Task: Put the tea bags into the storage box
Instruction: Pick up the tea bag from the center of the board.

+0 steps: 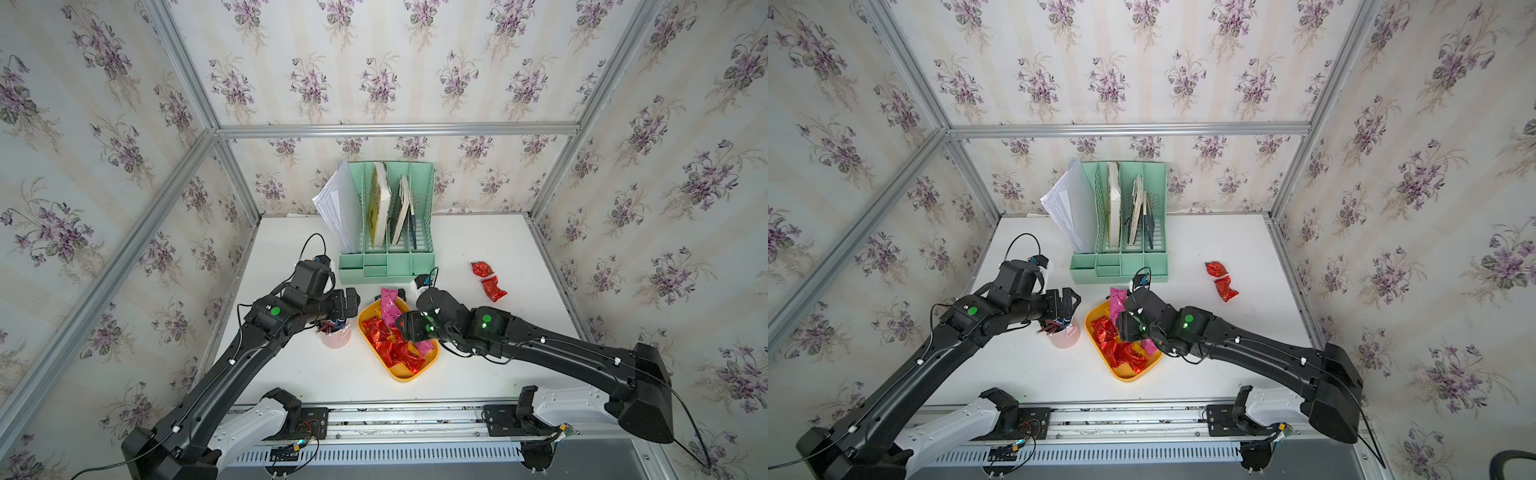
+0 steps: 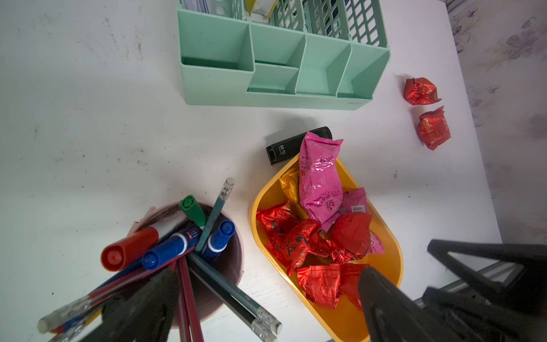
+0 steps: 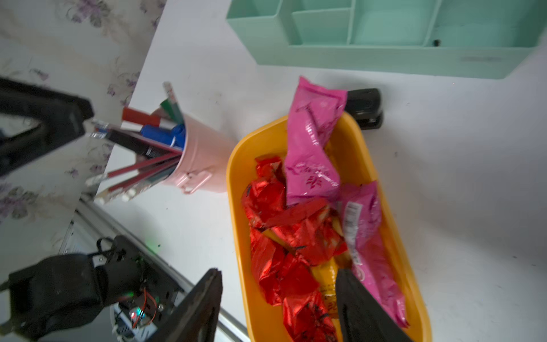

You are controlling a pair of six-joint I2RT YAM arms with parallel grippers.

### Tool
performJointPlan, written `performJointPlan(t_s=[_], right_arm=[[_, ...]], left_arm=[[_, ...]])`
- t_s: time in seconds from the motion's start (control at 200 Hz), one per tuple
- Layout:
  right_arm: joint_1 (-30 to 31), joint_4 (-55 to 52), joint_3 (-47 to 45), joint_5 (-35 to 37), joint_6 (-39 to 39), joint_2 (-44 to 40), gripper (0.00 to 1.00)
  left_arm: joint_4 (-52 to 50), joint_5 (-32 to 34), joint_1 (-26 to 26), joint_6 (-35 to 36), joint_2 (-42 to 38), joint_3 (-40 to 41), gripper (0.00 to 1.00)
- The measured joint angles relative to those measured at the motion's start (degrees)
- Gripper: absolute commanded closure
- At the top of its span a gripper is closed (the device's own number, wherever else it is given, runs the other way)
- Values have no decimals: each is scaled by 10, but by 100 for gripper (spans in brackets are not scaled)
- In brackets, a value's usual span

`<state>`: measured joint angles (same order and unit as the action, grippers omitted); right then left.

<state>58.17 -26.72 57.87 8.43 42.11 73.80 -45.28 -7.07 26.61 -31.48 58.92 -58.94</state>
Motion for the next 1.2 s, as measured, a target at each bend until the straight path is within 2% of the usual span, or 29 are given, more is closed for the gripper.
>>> performJointPlan(t_s=[0.13, 0.395, 0.54, 0.655, 0.799, 1.009, 1.099, 1.199], right_arm=[[-104, -22, -1, 3, 16, 10, 35], [-400, -13, 4, -47, -19, 71, 35], [-500, -1, 52, -78, -60, 147, 35], [-536, -2, 120, -80, -100, 222, 34], [-544, -9, 206, -77, -151, 311, 34], [-549, -25, 262, -71, -208, 396, 33], [-552, -33, 278, -72, -231, 428, 33], [-556, -42, 292, -81, -249, 453, 35]], left_arm=[[19, -7, 0, 6, 29, -7, 1], [61, -7, 0, -3, 85, -20, 1], [79, 4, 0, -16, 111, -31, 1], [87, 17, 0, -24, 128, -36, 1], [88, 34, 0, -31, 144, -49, 1], [92, 47, 0, -21, 144, -51, 1], [106, 26, 0, 5, 138, -41, 1], [129, -24, 0, 47, 130, -29, 1]])
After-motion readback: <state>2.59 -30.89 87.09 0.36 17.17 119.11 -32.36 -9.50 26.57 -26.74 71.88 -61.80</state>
